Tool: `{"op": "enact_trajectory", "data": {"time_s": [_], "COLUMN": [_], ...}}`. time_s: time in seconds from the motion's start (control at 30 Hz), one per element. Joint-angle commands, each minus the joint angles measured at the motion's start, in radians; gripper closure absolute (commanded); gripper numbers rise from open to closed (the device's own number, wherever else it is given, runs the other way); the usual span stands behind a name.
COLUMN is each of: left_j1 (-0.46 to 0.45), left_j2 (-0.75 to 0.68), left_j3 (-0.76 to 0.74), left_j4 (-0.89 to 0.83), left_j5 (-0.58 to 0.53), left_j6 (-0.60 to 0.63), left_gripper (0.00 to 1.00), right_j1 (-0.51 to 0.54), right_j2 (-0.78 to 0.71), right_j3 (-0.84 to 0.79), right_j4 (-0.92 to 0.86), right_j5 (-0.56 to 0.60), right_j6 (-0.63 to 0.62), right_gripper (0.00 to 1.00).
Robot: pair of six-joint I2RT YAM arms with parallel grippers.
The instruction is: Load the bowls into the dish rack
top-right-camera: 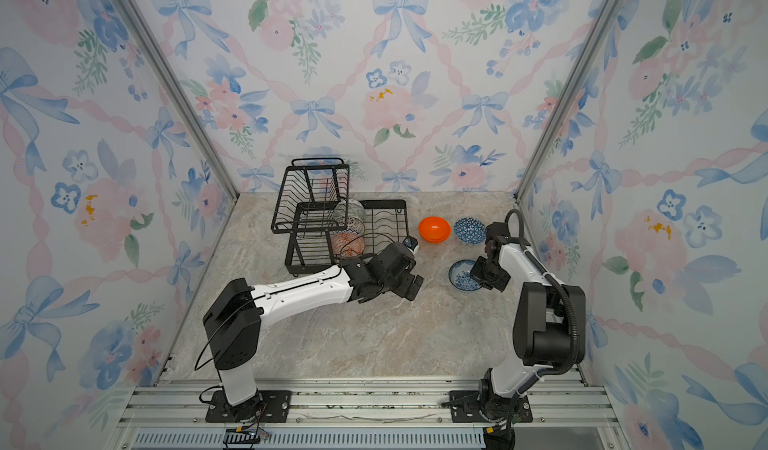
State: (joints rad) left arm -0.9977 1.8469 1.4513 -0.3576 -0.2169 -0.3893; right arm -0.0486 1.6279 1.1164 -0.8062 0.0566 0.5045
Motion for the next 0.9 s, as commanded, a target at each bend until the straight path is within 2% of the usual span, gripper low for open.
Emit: {"op": "enact_trajectory", "data": {"time_s": [0.0,0.2,0.37,0.47,0.67,0.87], "left_j1": [0.006,0.004,0.003,0.007,0.059,0.104], "left_j2": [0.008,0.017,0.013,-0.014,-0.075,-0.092], "left_j3": [0.016,0.028,0.053,0.071,0.102,0.195], "left_j4": [0.006,0.008,0.010,0.009,0.009,0.006], "left_j5": [0.031,0.016,0.064,0.057,0.091,0.155], "left_j6": [-0.087,-0.158,-0.206,-0.233,-0.309,-0.298], "left_gripper": [0.02,0.02,0.02,0.02,0.02,0.02], "right_j1": [0.040,0.081,0.134,0.165,0.201,0.251], "right_j2": [-0.055,-0.085,-0.134,-0.175,-0.265,-0.334], "right_j3": [0.002,-0.005,0.003,0.013,0.011,0.083], "right_j4": [-0.084,-0.072,-0.059,-0.065,-0.063,-0.043], "right_j5": [0.043,0.039,0.051,0.074,0.093,0.089], "right_j6": [0.005,0.014,0.035,0.043,0.048,0.041], "right_gripper": [1.00,1.00,1.00,1.00,1.00,1.00]}}
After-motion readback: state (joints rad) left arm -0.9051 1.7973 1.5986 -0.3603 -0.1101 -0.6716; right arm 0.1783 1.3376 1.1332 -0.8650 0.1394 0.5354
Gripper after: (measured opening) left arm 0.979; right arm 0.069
